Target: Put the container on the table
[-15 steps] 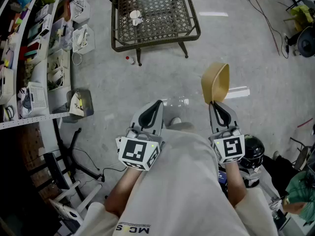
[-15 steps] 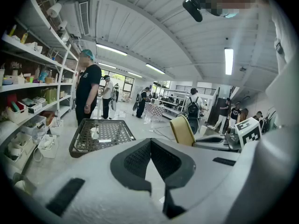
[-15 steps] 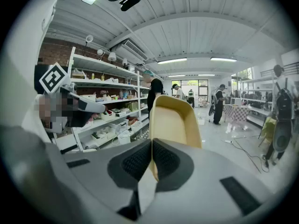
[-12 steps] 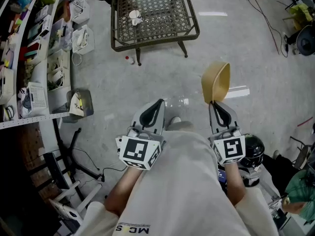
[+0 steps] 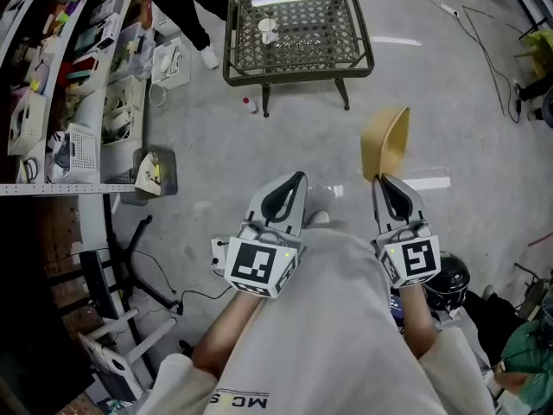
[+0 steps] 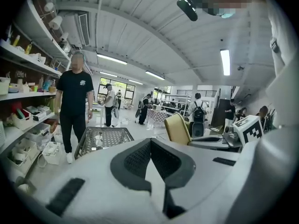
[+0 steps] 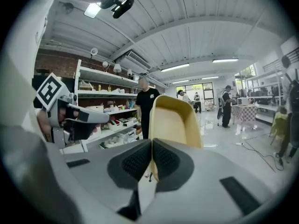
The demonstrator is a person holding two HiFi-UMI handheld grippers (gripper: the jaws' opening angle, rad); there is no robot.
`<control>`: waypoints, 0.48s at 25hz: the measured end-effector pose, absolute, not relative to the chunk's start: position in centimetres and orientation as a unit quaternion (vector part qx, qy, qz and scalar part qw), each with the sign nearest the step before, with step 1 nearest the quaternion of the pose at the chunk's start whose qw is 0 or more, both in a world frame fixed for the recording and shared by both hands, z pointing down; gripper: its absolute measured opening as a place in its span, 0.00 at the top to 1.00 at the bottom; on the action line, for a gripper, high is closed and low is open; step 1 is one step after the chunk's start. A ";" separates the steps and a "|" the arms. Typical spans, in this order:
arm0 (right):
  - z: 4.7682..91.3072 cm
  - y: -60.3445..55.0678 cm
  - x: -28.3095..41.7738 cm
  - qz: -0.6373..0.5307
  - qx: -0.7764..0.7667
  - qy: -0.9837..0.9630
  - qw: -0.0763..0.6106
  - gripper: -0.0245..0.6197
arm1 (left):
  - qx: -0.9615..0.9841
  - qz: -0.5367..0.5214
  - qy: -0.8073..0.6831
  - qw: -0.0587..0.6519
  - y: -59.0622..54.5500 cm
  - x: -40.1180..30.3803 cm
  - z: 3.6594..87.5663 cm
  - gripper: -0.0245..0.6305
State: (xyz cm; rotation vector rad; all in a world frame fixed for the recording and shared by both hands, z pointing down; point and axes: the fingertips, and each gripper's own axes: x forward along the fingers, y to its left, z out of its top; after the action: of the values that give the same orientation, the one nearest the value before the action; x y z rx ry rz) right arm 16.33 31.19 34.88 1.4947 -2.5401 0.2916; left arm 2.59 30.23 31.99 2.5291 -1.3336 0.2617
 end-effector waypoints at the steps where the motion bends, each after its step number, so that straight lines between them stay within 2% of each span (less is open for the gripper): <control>1: 34.5 31.3 16.0 0.095 0.501 -0.856 0.085 0.93 | 0.872 0.089 -0.463 0.134 30.3 2.3 31.9 0.93; 12: 33.0 32.7 18.4 0.097 0.527 -0.843 0.052 0.93 | 0.877 0.091 -0.452 0.134 31.3 3.9 31.9 0.93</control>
State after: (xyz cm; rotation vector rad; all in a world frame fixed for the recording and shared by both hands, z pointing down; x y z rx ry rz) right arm 18.37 32.73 32.97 1.6029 -2.5623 0.2938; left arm 3.94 31.34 31.90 2.5440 -1.3091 0.2650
